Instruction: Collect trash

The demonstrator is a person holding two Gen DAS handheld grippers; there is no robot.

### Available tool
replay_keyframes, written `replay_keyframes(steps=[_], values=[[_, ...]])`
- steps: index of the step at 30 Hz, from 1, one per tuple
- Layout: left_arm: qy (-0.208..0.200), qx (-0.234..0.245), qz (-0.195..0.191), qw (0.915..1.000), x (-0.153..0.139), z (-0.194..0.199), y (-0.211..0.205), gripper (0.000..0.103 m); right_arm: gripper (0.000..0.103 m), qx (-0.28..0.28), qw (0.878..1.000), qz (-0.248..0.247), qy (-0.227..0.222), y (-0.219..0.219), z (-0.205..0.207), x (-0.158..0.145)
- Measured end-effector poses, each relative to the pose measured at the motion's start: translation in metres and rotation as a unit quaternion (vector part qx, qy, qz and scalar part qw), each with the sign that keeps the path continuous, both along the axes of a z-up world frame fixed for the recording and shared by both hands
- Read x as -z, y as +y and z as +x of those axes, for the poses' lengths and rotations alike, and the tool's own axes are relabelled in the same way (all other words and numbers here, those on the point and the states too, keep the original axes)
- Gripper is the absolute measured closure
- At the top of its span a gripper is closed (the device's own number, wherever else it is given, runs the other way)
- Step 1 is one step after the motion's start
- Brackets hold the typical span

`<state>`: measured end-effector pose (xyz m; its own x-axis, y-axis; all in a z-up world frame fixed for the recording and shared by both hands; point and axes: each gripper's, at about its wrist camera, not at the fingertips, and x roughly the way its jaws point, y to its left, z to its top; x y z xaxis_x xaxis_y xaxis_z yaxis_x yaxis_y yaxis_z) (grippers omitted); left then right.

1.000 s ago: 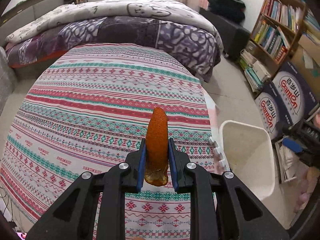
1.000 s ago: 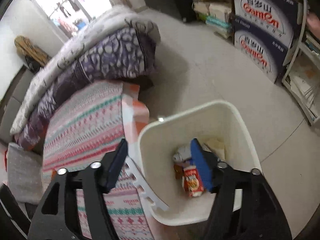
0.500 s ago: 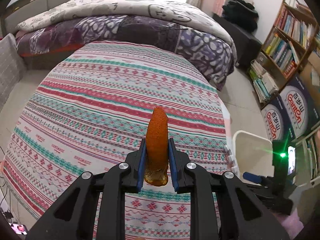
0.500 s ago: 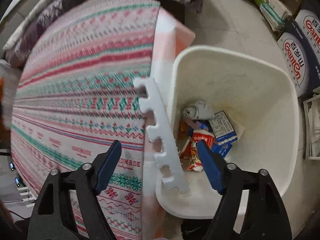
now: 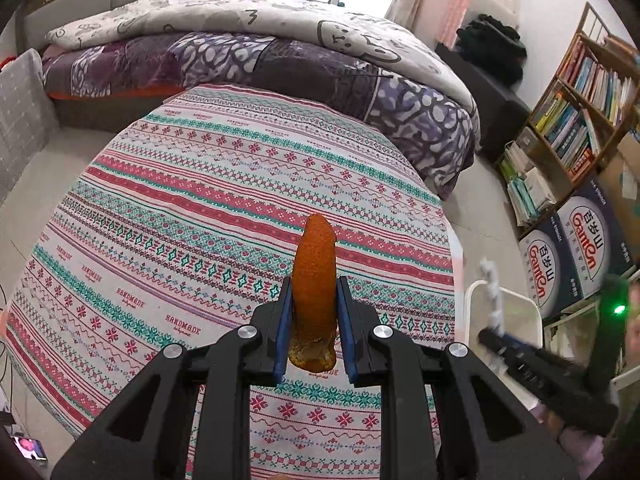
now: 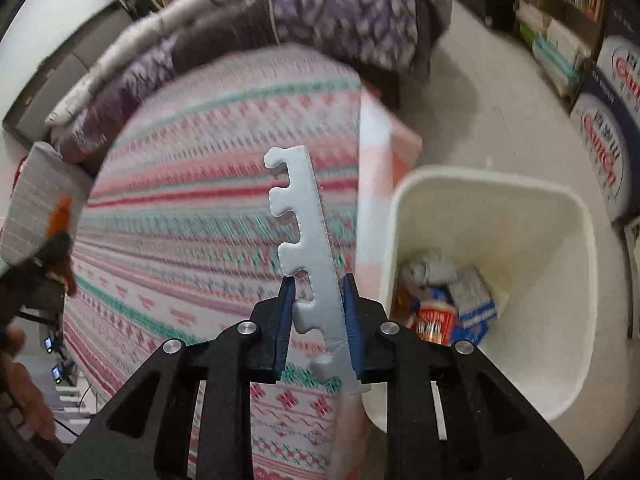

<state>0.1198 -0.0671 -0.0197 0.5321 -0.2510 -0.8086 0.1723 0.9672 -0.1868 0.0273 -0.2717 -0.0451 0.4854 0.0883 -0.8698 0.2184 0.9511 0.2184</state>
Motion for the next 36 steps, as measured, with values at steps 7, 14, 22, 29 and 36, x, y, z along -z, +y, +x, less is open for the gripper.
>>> replay_keyframes(steps=[7,14,22,29,36], values=[[0.003,-0.002,0.009,1.0,0.005,0.0,-0.003,0.082,0.08,0.052,0.999,-0.011,-0.001,-0.027,-0.005,-0.004],[0.001,0.007,0.005,1.0,0.004,0.0,-0.013,0.082,0.08,0.08,0.997,-0.004,0.0,-0.043,-0.016,-0.004],[-0.001,0.022,-0.003,0.9998,0.002,-0.003,-0.022,0.082,0.08,0.106,0.994,-0.004,0.012,-0.055,-0.018,-0.002],[0.001,0.055,-0.016,0.9984,0.002,-0.009,-0.048,0.082,0.078,0.142,0.99,0.001,0.021,-0.08,-0.03,0.002],[0.025,0.131,-0.072,0.9884,0.007,-0.021,-0.085,0.082,0.042,0.2,0.98,0.012,0.007,-0.11,-0.045,-0.009]])
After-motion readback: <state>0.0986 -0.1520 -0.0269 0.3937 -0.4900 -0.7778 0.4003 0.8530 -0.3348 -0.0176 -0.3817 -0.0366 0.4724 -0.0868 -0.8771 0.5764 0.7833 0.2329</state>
